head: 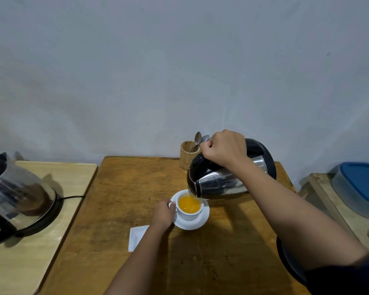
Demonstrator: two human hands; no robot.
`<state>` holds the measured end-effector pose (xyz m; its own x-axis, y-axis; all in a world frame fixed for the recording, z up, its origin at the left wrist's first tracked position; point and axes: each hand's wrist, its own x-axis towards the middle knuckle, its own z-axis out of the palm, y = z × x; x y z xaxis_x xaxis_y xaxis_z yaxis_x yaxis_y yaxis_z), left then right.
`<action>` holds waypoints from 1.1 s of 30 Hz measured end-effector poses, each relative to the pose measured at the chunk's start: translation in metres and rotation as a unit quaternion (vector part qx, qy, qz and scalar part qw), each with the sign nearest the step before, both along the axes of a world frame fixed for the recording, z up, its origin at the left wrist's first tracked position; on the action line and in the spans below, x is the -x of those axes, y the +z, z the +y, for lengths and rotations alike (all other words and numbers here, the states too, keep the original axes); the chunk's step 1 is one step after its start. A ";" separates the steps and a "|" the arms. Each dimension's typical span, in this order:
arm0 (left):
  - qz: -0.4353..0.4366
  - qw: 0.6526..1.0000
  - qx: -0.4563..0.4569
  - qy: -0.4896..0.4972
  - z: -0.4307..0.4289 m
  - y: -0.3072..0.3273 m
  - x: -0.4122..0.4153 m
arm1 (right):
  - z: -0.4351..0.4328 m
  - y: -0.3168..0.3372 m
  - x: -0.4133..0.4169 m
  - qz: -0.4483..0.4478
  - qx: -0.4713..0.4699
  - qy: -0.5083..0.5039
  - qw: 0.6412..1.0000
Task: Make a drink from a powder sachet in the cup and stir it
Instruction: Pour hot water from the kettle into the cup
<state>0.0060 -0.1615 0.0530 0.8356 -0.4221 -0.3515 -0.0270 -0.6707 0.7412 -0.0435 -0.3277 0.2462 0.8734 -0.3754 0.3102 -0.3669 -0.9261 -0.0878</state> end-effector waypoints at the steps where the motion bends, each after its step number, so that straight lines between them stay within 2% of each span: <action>1: 0.001 1.000 -0.001 0.001 0.000 0.000 0.000 | 0.000 0.000 0.000 0.001 -0.002 0.000 1.000; 33: -0.003 1.000 -0.017 -0.024 0.002 0.002 -0.001 | 0.004 -0.008 0.002 -0.006 -0.018 -0.018 1.000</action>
